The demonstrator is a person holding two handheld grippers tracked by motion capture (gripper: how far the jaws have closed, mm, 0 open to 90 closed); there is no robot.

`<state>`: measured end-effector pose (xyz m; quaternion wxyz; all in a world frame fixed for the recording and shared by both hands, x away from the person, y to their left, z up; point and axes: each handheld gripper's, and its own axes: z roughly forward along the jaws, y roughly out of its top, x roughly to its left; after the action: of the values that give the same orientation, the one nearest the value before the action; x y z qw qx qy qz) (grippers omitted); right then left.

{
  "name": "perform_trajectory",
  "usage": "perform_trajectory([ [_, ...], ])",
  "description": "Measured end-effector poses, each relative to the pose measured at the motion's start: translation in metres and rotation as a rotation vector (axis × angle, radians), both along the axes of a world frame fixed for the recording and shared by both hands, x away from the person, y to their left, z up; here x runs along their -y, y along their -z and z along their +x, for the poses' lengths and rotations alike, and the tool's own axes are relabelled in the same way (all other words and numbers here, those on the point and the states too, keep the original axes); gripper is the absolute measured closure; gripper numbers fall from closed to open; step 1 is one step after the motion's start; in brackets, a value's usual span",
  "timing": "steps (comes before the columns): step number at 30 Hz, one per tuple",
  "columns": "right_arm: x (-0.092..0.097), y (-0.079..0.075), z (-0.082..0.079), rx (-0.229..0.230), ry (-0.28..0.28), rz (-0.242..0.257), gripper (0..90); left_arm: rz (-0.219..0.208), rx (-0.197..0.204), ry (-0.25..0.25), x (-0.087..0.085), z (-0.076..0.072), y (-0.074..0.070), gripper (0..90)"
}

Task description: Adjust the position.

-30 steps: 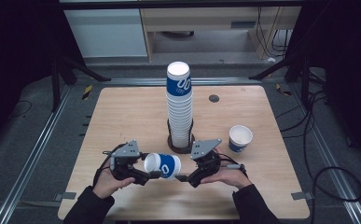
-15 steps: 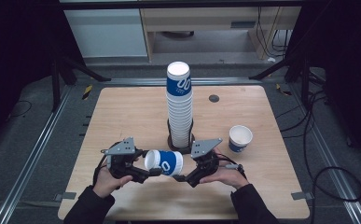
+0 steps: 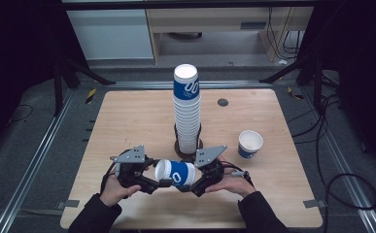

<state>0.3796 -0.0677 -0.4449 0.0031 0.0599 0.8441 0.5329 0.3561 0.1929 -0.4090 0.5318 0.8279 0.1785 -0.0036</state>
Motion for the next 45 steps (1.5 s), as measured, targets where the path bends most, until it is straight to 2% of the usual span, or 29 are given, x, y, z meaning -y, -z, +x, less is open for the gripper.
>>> perform_trajectory([
  [6, 0.002, -0.002, -0.001, 0.016, -0.003, -0.005, 15.9, 0.002, -0.009, 0.005, 0.0, 0.001, 0.0, 26.5],
  [10, 0.004, -0.003, -0.001, 0.01, -0.004, -0.015, 16.3, 0.013, 0.012, -0.008, 0.0, 0.0, -0.001, 23.9],
  [14, 0.01, -0.007, 0.0, 0.029, 0.017, -0.029, 16.3, 0.021, 0.02, -0.019, -0.004, 0.0, -0.004, 20.0],
  [18, 0.017, -0.01, 0.001, 0.068, 0.052, -0.078, 16.0, 0.076, 0.01, -0.023, -0.007, 0.002, -0.003, 16.6],
  [22, 0.018, -0.009, 0.001, 0.096, 0.067, -0.13, 15.9, 0.183, 0.009, -0.019, -0.002, 0.003, 0.005, 14.5],
  [23, 0.016, -0.007, 0.001, 0.104, 0.068, -0.159, 15.9, 0.195, 0.008, -0.018, -0.001, 0.004, 0.007, 14.4],
  [30, 0.003, 0.0, -0.003, 0.123, 0.035, -0.249, 15.8, 0.295, 0.014, 0.019, 0.009, 0.003, 0.017, 13.7],
  [36, -0.007, 0.005, -0.007, 0.13, 0.003, -0.299, 15.8, 0.34, 0.003, 0.059, 0.017, 0.001, 0.023, 13.9],
  [43, -0.015, 0.01, -0.012, 0.139, -0.034, -0.347, 15.8, 0.372, -0.007, 0.091, 0.022, 0.0, 0.028, 16.2],
  [45, -0.018, 0.01, -0.013, 0.14, -0.042, -0.354, 15.8, 0.371, -0.012, 0.095, 0.022, 0.0, 0.028, 19.7],
])
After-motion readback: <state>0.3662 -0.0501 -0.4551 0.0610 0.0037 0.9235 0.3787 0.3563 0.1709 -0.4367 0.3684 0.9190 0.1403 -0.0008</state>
